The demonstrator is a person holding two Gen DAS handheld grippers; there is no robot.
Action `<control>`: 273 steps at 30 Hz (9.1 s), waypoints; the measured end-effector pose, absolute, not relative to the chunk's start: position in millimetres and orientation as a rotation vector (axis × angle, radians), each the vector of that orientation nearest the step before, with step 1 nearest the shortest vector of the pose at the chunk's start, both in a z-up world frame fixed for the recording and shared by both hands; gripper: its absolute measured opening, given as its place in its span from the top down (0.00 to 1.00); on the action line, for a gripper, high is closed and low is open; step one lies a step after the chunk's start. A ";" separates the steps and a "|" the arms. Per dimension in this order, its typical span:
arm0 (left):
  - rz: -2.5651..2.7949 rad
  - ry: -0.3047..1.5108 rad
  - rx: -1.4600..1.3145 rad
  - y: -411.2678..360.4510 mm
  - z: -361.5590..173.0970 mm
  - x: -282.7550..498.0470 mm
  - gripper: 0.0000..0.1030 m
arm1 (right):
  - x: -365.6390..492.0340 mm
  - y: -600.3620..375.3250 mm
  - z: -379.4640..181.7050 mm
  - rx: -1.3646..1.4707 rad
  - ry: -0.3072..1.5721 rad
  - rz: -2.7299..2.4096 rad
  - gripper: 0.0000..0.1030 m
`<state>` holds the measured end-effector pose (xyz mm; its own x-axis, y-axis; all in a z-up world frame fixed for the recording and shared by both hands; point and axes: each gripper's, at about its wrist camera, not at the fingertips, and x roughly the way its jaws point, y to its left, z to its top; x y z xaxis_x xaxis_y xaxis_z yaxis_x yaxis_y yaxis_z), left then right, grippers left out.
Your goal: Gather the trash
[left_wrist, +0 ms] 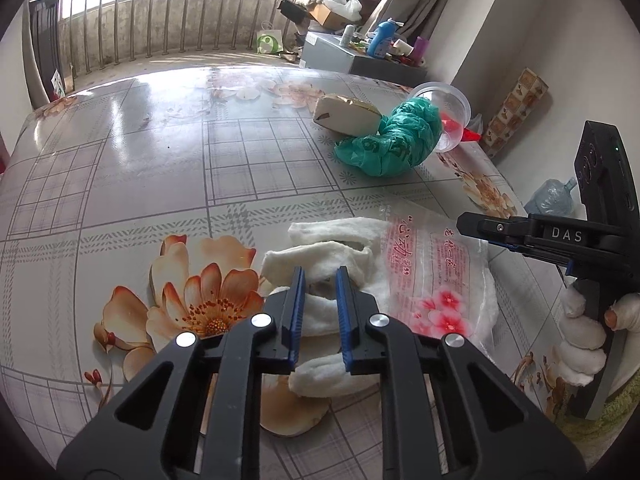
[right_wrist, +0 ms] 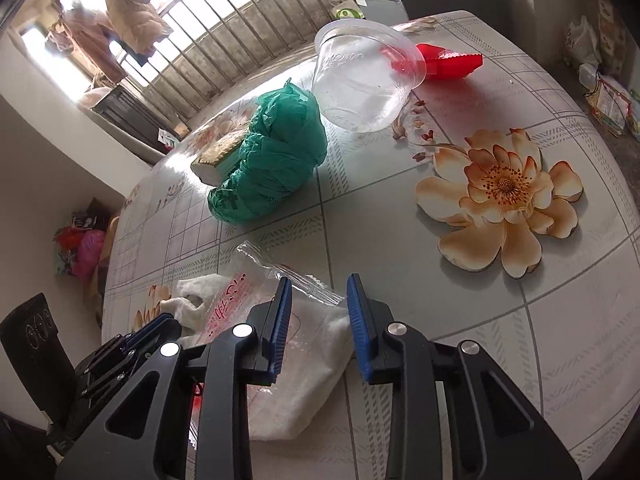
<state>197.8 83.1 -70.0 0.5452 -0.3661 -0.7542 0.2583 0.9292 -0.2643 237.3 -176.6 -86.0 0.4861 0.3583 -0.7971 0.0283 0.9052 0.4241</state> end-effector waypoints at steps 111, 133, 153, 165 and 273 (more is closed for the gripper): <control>-1.191 0.690 0.008 -274.8 108.0 168.9 1.00 | -45.0 -498.3 -45.5 0.969 0.408 -0.436 0.97; -1.157 1.306 0.390 -557.4 -165.4 190.4 0.50 | 81.7 -672.2 -228.4 0.647 0.844 -0.647 0.96; -1.125 0.995 0.261 -454.1 -39.7 203.4 0.35 | 47.7 -688.9 -263.0 0.908 0.806 -0.716 0.53; -1.014 0.665 0.148 -287.1 68.5 180.3 0.13 | 9.1 -616.5 -188.5 0.862 0.673 -0.624 0.53; -0.965 0.863 -0.183 14.9 -26.8 86.6 0.35 | 124.6 -271.2 -38.5 0.512 0.896 0.076 0.40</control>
<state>86.6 14.9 -26.8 0.2747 -0.7809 -0.5610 0.6440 0.5827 -0.4958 124.6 -271.2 -38.5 0.6308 0.2730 -0.7264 0.1460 0.8776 0.4566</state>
